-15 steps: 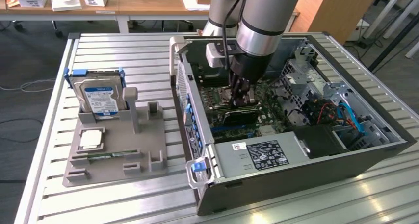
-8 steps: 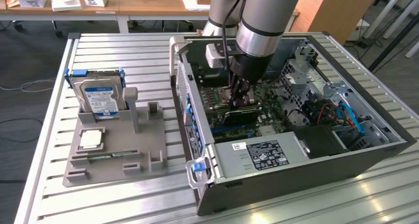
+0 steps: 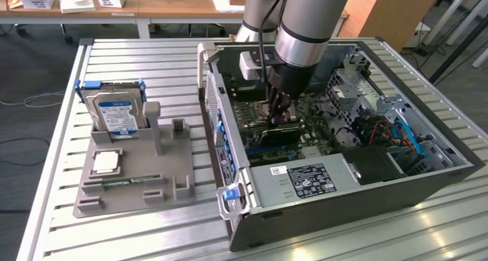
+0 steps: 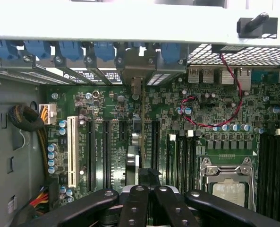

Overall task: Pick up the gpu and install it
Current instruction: 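Press down on the gpu until it lock into place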

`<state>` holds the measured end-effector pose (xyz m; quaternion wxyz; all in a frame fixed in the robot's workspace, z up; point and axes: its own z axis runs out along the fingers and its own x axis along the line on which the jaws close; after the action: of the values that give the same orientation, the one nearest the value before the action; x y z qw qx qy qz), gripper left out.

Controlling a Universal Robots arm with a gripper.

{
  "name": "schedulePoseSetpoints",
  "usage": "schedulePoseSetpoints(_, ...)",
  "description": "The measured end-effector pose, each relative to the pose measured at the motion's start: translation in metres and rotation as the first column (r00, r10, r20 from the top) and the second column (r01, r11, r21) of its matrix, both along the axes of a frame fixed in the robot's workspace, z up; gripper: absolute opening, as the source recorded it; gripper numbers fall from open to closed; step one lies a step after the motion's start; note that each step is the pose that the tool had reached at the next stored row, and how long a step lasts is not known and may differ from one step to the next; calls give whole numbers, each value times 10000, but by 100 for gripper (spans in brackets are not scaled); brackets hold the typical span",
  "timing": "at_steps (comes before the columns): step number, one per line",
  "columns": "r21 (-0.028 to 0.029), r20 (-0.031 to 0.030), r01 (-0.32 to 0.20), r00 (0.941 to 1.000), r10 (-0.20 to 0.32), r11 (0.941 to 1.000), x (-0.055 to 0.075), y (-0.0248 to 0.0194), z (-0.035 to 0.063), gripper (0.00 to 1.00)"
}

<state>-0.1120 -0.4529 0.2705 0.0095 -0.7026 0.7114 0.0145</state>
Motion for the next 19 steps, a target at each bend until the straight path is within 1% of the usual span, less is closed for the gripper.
schedulePoseSetpoints(19,-1,1,1,10000,-1,10000,0,0,-22,11)
